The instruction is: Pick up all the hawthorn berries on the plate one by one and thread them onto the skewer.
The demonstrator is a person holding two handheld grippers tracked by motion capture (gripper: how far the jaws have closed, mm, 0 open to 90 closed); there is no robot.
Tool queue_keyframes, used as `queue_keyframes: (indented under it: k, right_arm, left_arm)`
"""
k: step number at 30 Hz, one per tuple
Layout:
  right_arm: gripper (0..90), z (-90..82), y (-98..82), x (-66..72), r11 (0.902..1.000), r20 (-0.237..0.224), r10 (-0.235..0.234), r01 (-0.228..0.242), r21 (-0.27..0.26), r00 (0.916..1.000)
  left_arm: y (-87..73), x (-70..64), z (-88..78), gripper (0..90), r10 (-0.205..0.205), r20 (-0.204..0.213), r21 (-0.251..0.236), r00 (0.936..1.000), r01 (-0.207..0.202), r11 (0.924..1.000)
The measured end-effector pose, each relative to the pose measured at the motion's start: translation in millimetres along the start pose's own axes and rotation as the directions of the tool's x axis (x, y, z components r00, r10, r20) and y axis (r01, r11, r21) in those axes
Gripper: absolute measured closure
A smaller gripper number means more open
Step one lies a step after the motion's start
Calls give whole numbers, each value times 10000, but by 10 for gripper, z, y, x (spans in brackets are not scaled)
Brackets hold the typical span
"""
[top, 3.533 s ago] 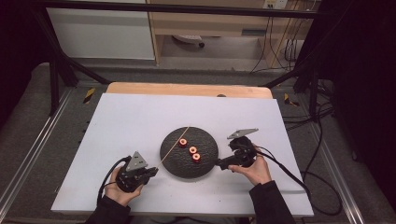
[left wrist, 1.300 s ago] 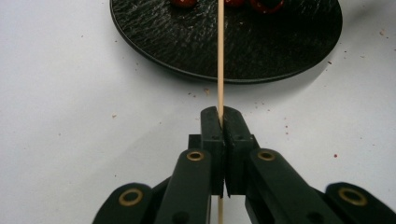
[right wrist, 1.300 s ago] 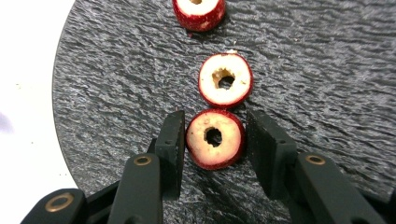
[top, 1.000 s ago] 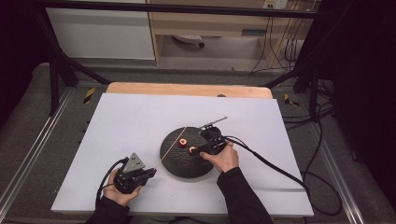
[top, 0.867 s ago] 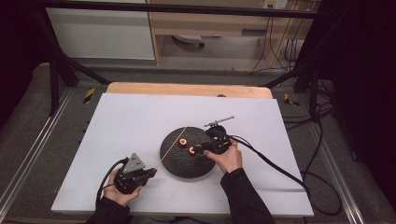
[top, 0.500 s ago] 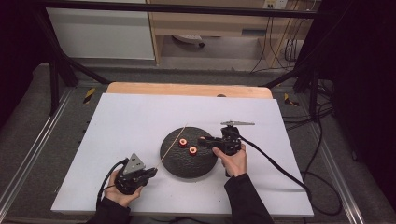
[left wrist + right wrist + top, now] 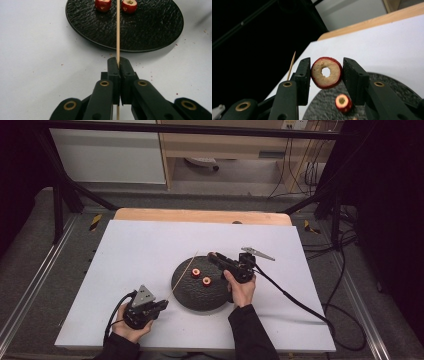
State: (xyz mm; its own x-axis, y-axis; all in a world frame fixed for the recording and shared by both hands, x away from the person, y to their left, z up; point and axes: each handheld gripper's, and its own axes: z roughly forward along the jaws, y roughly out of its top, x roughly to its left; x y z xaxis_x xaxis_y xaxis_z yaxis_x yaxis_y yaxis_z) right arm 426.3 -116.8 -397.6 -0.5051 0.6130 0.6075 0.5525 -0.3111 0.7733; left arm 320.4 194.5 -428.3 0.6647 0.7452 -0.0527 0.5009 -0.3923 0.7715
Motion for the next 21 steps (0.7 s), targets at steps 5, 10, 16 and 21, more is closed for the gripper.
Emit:
queue_keyframes:
  k: [5,10,16,21]
  right_arm:
    - [595,42,3,-21,9975,-174,117,-129,-696,9998]
    - [596,63,-14,-25,9929,-248,-30,0,-1188,9997]
    - [597,71,-26,-30,9857,-135,-444,416,-1634,9989]
    - [597,66,-38,-20,9763,-109,-832,793,-2011,9965]
  left_arm:
    - [-3,-35,17,886,-45,48,86,10000,44,10000]
    - [0,-86,44,885,-119,204,197,9997,115,9997]
    - [15,-165,69,885,-119,417,313,9991,106,9995]
    - [36,-203,88,885,-350,615,401,9975,326,9987]
